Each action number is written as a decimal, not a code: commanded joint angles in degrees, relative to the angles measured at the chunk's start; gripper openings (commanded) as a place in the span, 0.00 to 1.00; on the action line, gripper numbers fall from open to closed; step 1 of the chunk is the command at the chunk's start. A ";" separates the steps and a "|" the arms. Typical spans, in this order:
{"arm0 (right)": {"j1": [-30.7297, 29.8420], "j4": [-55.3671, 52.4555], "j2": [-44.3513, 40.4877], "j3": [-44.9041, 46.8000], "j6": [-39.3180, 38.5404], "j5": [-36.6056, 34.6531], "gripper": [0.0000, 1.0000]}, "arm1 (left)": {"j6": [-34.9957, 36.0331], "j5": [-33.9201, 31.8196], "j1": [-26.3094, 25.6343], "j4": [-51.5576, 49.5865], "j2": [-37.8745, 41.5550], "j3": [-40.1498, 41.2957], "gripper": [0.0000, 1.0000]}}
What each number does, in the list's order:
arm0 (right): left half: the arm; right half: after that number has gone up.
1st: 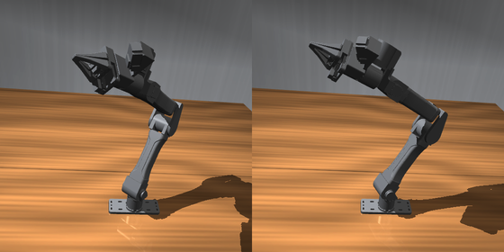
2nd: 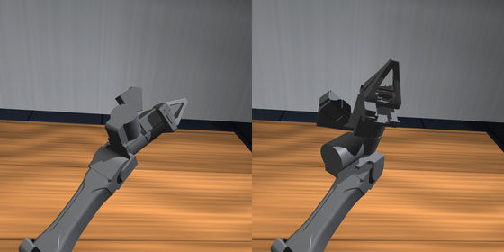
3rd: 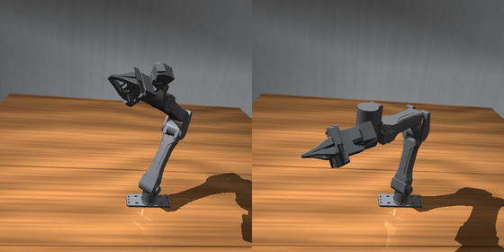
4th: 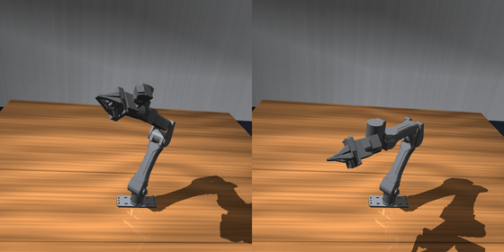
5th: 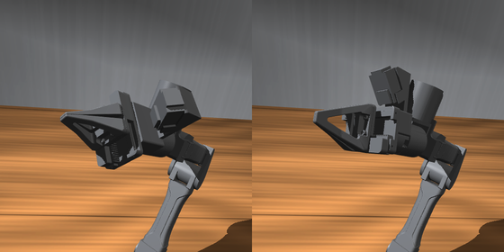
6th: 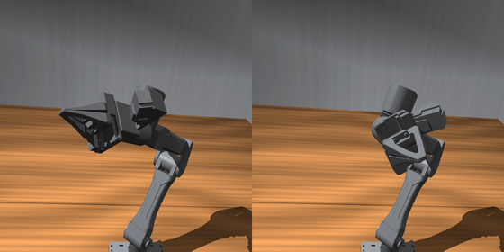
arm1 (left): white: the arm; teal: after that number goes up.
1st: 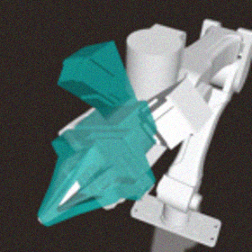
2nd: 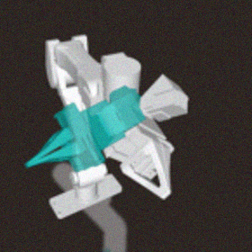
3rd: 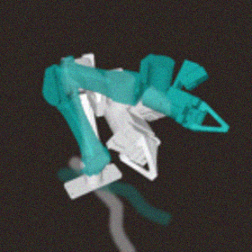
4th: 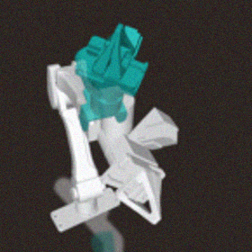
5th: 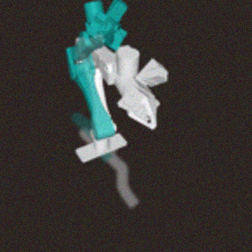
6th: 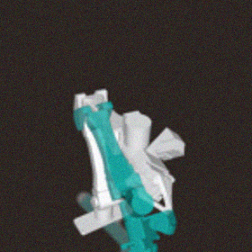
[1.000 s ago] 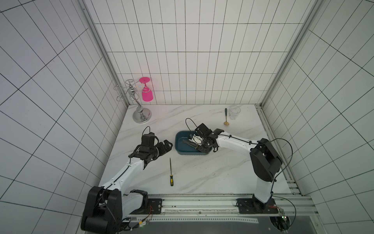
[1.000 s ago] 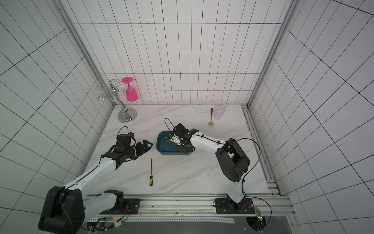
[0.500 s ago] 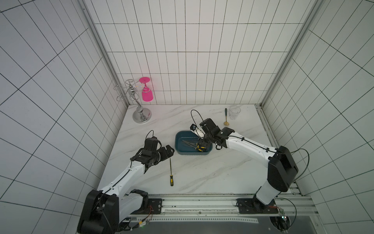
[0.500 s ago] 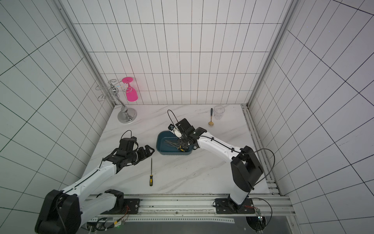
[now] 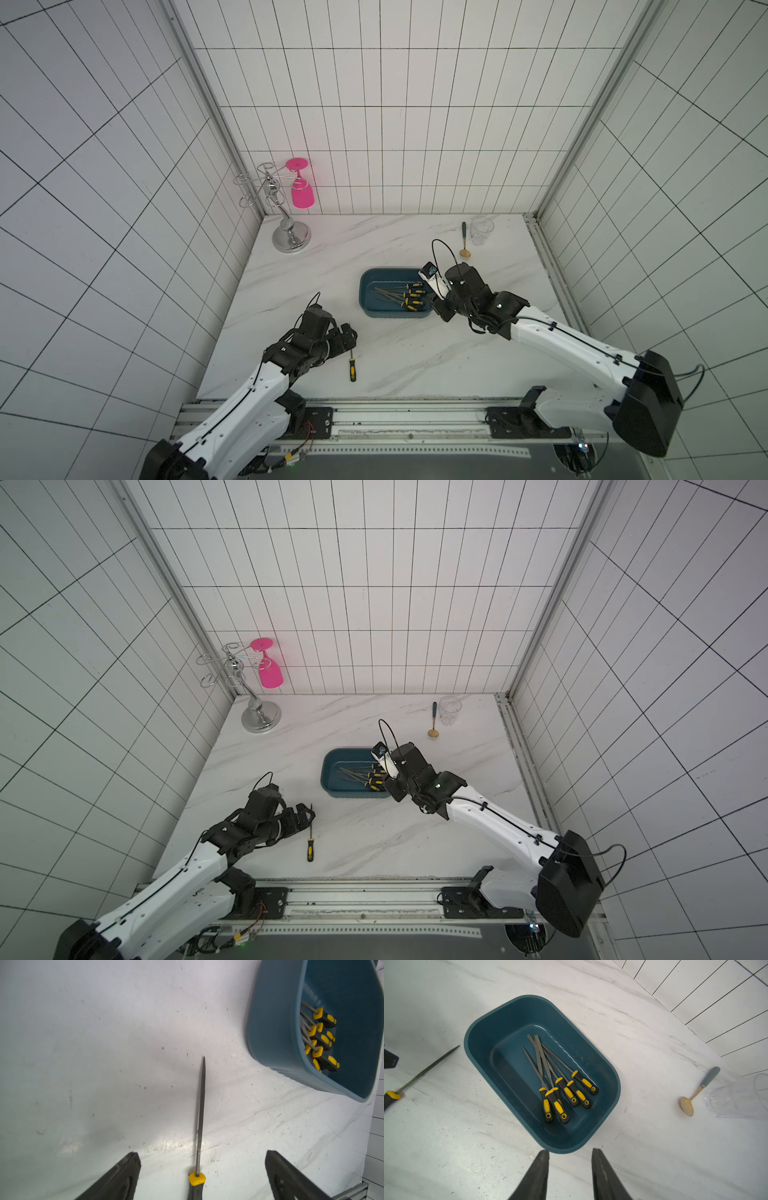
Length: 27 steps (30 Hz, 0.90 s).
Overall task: Put the file tool into the storage box
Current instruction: Place the file tool in the storage box, then pick up the file tool from the center of the board.
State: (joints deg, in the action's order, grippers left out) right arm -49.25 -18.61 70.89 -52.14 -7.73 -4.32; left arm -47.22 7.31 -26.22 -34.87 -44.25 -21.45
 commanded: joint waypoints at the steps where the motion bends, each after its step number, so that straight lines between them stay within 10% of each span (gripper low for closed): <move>1: -0.49 1.14 -1.35 3.42 3.77 2.05 0.38 | -3.64 -0.32 -2.74 -2.39 1.70 1.50 0.98; 27: -0.49 2.01 -6.02 8.32 5.70 -1.29 0.38 | -13.45 -8.19 -27.79 9.62 -21.62 -5.91 0.98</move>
State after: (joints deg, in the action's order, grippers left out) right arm -49.25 -17.34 65.93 -45.54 -2.87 -4.21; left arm -59.70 -0.43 -53.39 -28.56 -62.83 -26.61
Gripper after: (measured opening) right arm 0.380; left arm 0.977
